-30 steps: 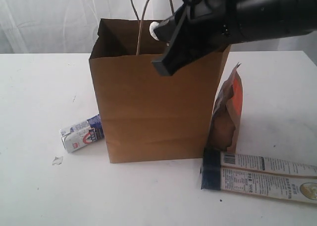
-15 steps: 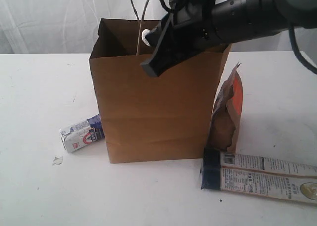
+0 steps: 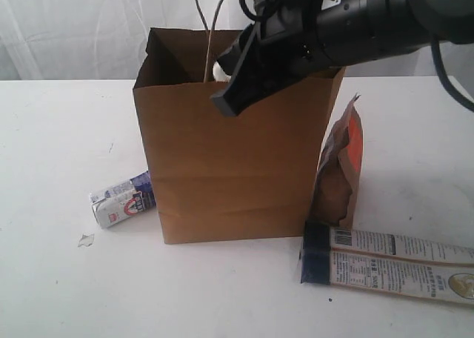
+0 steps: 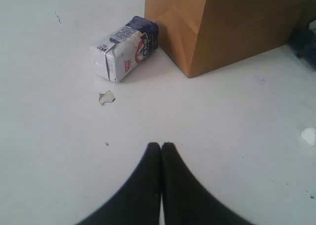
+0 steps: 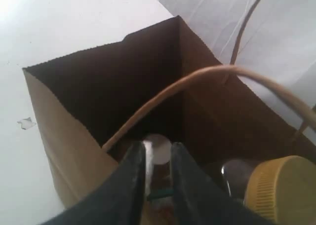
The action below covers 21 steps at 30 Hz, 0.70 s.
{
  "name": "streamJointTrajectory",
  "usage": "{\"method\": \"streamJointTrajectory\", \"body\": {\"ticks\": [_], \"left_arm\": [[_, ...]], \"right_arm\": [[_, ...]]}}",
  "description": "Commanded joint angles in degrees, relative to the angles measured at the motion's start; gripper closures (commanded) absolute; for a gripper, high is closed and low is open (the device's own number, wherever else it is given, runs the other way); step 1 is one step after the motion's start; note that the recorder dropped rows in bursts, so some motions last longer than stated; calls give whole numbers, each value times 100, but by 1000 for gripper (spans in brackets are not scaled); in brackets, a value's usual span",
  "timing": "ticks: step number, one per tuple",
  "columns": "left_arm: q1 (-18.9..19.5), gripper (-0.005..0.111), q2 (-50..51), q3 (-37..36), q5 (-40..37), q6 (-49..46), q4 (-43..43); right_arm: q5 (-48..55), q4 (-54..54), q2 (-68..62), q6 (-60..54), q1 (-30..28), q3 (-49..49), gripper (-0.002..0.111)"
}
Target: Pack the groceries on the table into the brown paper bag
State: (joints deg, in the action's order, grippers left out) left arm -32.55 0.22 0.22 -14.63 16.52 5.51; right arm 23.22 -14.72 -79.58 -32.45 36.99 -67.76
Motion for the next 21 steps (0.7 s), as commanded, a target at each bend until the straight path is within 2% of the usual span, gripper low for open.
{"method": "streamJointTrajectory", "body": {"ticks": [1,3,5,14,21], "left_arm": [[-17,107,-22,-22,1,-3,-30],[-17,107,-22,-22,1,-3,-30],[-17,107,-22,-22,1,-3,-30],[-17,107,-22,-22,1,-3,-30],[-17,107,-22,-22,1,-3,-30]], "right_arm": [[-32,41,0,127,-47,-30,65],[-32,41,11,138,-47,-30,55],[-45,41,50,181,-47,-30,52],[57,-15,596,469,-47,-19,53],[785,-17,1114,469,-47,-19,53]]}}
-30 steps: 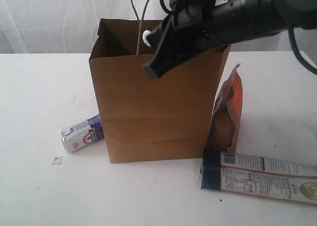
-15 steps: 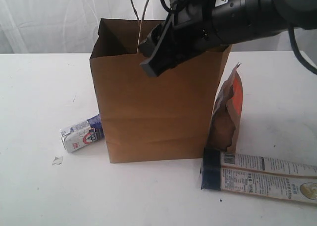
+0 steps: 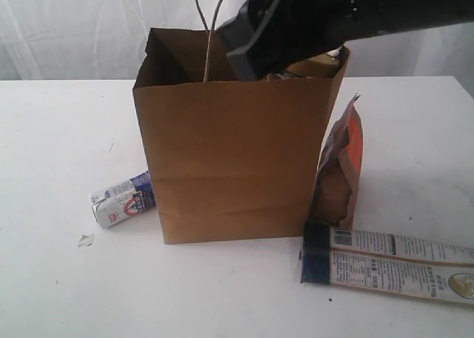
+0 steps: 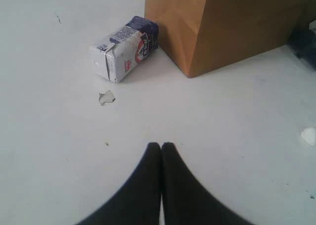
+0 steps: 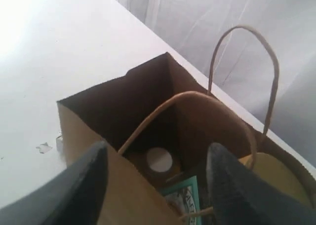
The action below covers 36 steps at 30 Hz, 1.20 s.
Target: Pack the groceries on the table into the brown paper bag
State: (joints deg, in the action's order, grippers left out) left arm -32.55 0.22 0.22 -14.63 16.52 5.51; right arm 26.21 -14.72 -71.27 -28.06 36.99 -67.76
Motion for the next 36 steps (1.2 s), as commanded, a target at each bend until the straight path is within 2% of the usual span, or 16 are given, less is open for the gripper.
{"method": "streamJointTrajectory", "body": {"ticks": [1,8,12,31,36], "left_arm": [[-17,107,-22,-22,1,-3,-30],[-17,107,-22,-22,1,-3,-30],[-17,107,-22,-22,1,-3,-30],[-17,107,-22,-22,1,-3,-30],[-17,107,-22,-22,1,-3,-30]], "right_arm": [[709,-17,339,29,-47,-19,53],[2461,-17,616,29,-47,-10,53],[3001,-4,780,29,-47,16,53],[3489,-387,1132,-16,-33,1643,53],[3326,-411,1099,-16,325,1879,53]]}}
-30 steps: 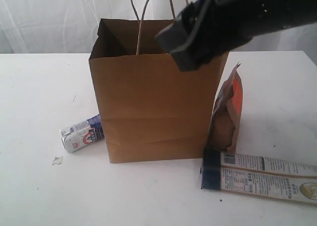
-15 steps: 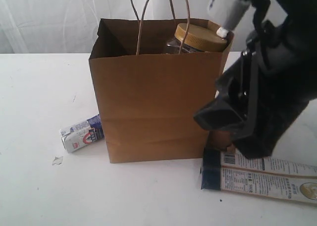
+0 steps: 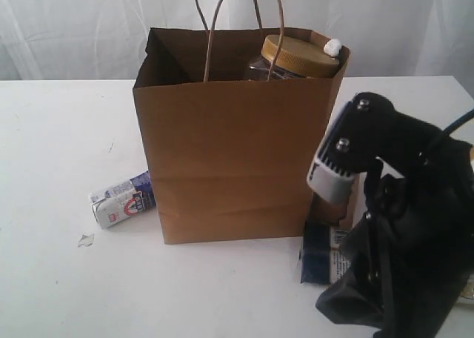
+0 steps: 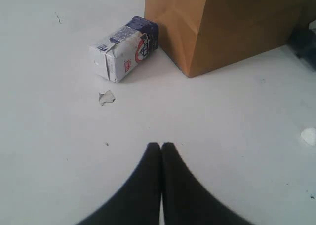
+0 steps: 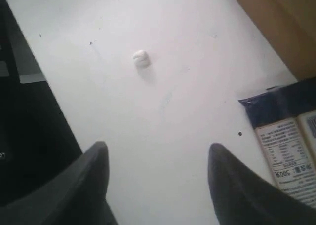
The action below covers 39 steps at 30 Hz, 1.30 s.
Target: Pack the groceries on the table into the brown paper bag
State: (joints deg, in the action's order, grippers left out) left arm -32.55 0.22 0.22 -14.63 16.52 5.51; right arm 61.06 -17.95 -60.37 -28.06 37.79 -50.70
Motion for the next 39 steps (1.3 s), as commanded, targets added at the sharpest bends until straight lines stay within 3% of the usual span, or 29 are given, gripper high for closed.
{"method": "streamJointTrajectory", "body": {"ticks": [1,15,27,39], "left_arm": [[-17,107,-22,-22,1,-3,-30],[-17,107,-22,-22,1,-3,-30],[-17,107,-22,-22,1,-3,-30],[-17,107,-22,-22,1,-3,-30]], "right_arm": [[-212,-112,9,-16,315,211,53],[-1592,-346,-1607,-16,1293,292,53],[-2239,-363,-2972,141,1313,292,53],[-3026,-513,-3209,119,1371,279,53]]}}
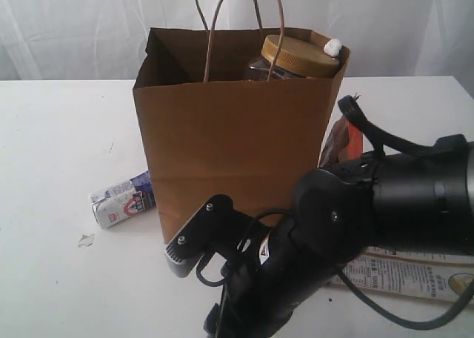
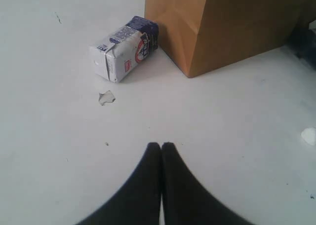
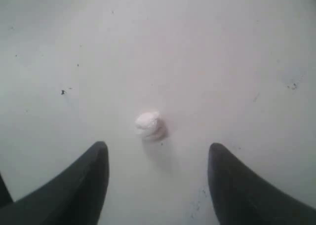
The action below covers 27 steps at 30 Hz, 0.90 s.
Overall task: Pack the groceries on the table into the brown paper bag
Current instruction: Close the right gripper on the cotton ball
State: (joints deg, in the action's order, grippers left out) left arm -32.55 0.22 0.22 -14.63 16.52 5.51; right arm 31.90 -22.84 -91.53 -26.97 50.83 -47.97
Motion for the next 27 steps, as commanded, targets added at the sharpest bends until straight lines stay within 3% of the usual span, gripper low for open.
{"method": "streamJointTrajectory", "body": {"ticks": [1,11,17,27], "left_arm": [[-17,107,-22,-22,1,-3,-30],[-17,107,-22,-22,1,-3,-30],[-17,107,-22,-22,1,-3,-30],[-17,107,-22,-22,1,-3,-30]], "right_arm": [[-110,-53,-209,10,149,-18,53],[-424,-53,-821,-131,244,-197,53],[-374,-53,-964,-169,278,-285,62],[-320,-53,-1158,-169,278,-285,62]]}}
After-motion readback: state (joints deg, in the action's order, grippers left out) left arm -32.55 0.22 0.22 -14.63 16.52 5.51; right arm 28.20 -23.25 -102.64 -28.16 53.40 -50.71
